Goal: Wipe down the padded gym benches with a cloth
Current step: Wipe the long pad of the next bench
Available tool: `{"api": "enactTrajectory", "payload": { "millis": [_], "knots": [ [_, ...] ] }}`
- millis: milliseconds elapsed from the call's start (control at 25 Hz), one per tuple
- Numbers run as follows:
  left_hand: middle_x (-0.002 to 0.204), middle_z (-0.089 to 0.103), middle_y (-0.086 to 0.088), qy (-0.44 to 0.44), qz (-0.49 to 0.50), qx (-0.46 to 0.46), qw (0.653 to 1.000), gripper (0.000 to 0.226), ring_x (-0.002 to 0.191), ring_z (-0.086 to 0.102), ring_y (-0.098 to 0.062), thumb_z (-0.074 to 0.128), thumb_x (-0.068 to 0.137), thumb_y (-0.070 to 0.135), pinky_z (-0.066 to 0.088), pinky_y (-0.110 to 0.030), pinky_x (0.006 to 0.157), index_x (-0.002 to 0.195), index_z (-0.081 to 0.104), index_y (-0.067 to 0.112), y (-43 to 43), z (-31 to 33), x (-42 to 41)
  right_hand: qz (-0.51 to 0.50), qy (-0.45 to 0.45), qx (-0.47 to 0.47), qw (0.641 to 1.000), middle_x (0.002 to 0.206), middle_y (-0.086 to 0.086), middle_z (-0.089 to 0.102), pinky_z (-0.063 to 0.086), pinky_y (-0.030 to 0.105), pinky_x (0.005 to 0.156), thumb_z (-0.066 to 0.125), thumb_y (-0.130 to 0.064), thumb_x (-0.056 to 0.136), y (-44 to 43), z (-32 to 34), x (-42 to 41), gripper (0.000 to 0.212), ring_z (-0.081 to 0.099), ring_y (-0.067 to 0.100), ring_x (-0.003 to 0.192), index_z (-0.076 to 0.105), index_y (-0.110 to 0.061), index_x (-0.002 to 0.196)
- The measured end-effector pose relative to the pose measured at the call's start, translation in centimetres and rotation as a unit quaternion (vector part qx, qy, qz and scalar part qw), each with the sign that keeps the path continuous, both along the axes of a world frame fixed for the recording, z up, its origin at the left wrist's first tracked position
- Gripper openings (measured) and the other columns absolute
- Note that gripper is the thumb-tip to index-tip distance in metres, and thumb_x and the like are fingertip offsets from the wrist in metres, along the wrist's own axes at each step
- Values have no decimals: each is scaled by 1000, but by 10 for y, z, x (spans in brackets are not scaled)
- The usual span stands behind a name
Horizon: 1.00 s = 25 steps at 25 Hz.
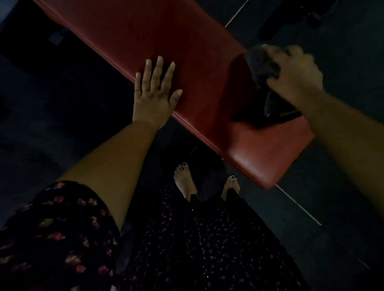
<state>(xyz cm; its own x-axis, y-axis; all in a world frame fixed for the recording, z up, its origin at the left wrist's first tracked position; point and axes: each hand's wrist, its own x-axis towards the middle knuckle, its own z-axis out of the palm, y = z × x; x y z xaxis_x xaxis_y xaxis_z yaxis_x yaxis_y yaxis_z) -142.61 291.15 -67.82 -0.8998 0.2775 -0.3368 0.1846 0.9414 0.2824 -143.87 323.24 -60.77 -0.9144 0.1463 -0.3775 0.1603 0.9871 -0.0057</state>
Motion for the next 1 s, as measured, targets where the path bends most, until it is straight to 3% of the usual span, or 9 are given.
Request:
{"api": "enactTrajectory", "payload": {
  "millis": [120, 240, 320, 440, 640, 760, 880, 920, 1000],
  "knots": [
    [164, -17, 0, 0, 0, -3, 1000, 64, 150, -19, -23, 15, 103, 58, -16, -41, 118, 155, -11, 32, 0, -3, -1, -118, -37, -5, 992, 141, 20, 36, 44, 50, 97, 62, -30, 88, 8, 1, -22, 70, 43, 46, 123, 30, -39, 150],
    [164, -15, -1, 10, -8, -3, 1000, 65, 150, -17, -24, 16, 103, 58, -16, -42, 118, 156, -9, 31, 1, -6, 0, -97, -19, 0, 995, 146, 17, 33, 43, 47, 94, 61, -35, 89, -42, -4, -2, 72, 40, 42, 125, 24, -37, 151],
    [164, -14, -1, 7, -6, -3, 1000, 64, 150, -17, -24, 16, 103, 57, -17, -41, 117, 156, -8, 31, 0, -5, 0, -21, 2, 5, 1000, 149, 17, 30, 43, 46, 94, 62, -36, 87, -87, -2, 29, 78, 39, 40, 124, 19, -36, 153],
    [164, -16, 2, -6, 1, 1, 1000, 59, 150, -18, -22, 15, 105, 50, -19, -39, 116, 156, -8, 32, 0, -3, -1, 87, -18, -15, 996, 153, 14, 26, 47, 42, 81, 60, -34, 90, -156, -2, 89, 79, 39, 39, 121, 13, -35, 154],
    [166, -4, 5, -16, 26, 104, 994, 53, 151, -11, -15, 16, 107, 41, -14, -35, 119, 157, 3, 30, -9, 3, -3, 295, -107, -121, 942, 143, 6, 36, 43, 41, 75, 56, -31, 92, -201, -10, 119, 57, 41, 35, 114, 36, -34, 145],
    [165, 9, 3, 2, 75, 177, 981, 59, 151, 4, -18, 16, 102, 49, -3, -28, 119, 157, 14, 26, -9, 12, -5, 258, -69, -152, 952, 134, 3, 41, 39, 36, 71, 57, -38, 93, -173, -6, 83, 58, 45, 29, 111, 33, -40, 146],
    [164, 9, -5, 63, 137, 196, 969, 57, 148, 8, -19, 25, 104, 43, -5, -10, 112, 156, 19, 21, -7, 21, -16, 183, -39, -164, 969, 132, 4, 44, 46, 35, 75, 59, -38, 90, -118, 0, 38, 62, 50, 28, 110, 34, -43, 146],
    [164, 7, -8, 80, 146, 172, 971, 57, 149, 7, -21, 27, 105, 41, -5, -15, 115, 157, 18, 19, -7, 22, -23, 138, -10, -152, 979, 132, 5, 46, 48, 37, 79, 59, -36, 88, -95, -1, 19, 63, 52, 30, 111, 36, -44, 145],
    [164, -1, -14, 81, 168, 110, 976, 62, 151, -1, -31, 27, 105, 44, -1, -38, 121, 158, 10, 15, -5, 21, -40, 39, 17, -95, 995, 133, 10, 46, 48, 43, 88, 58, -33, 87, -46, -3, -20, 63, 52, 38, 115, 37, -43, 145]
  ]
}}
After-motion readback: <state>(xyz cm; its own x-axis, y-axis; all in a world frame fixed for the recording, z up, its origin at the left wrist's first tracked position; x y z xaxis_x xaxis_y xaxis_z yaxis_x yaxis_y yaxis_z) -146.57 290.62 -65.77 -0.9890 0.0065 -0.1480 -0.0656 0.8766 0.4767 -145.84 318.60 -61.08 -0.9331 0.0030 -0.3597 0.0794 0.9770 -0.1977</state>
